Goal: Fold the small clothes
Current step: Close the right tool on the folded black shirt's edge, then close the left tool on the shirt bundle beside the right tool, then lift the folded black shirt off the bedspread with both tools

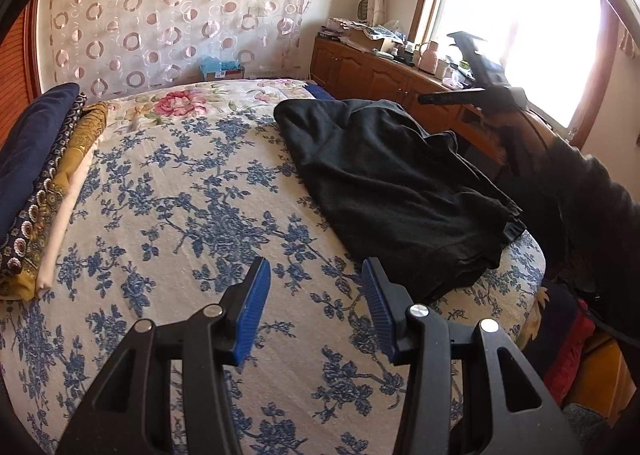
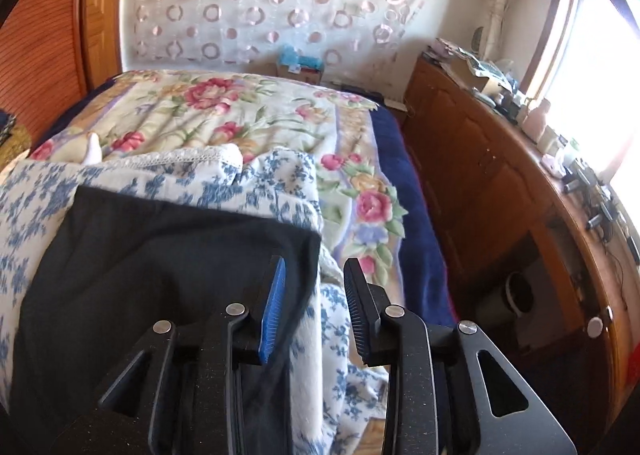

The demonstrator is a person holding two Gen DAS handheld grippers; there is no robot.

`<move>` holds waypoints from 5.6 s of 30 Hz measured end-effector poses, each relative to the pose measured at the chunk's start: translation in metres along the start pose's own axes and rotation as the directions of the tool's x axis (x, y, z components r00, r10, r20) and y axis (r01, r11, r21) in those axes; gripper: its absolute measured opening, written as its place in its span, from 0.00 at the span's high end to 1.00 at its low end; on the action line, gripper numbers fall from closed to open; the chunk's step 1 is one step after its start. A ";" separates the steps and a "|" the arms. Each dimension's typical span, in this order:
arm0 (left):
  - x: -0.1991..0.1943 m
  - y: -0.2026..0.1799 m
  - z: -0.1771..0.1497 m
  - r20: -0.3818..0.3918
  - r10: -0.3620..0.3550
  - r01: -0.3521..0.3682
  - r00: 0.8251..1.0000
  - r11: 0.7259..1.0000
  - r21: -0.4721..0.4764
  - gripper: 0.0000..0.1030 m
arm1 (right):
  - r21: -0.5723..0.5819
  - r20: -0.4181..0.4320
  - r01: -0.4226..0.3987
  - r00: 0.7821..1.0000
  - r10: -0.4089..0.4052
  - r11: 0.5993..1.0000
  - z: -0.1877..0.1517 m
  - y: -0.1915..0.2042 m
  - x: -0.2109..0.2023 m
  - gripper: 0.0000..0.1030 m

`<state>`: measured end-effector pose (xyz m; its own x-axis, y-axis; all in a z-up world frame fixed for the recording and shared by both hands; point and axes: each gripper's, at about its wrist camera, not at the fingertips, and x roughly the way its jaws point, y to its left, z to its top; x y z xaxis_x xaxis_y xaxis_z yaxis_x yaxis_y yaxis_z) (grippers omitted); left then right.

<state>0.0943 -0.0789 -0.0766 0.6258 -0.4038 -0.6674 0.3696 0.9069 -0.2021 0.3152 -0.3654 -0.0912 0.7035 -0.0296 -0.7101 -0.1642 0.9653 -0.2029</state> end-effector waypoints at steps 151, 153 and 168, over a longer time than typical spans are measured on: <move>0.203 0.020 0.172 -0.111 0.061 -0.046 0.992 0.990 0.135 0.46 | 0.155 0.021 -0.392 0.919 0.394 0.907 -0.009 -0.030 0.056 0.85; 0.211 0.023 0.175 -0.101 0.079 -0.067 0.992 0.990 0.120 0.46 | 0.137 0.057 -0.381 0.924 0.377 0.914 -0.007 -0.029 0.052 0.96; 0.224 0.039 0.163 -0.167 0.009 -0.004 0.986 0.999 0.032 0.46 | 0.156 0.070 -0.248 0.968 0.239 0.956 -0.016 -0.029 0.035 0.39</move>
<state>0.3610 -0.1541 -0.1171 0.5056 -0.3697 -0.7795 0.3894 0.9041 -0.1762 0.3330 -0.3991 -0.1209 0.6903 0.2205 -0.6891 -0.2233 0.9709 0.0870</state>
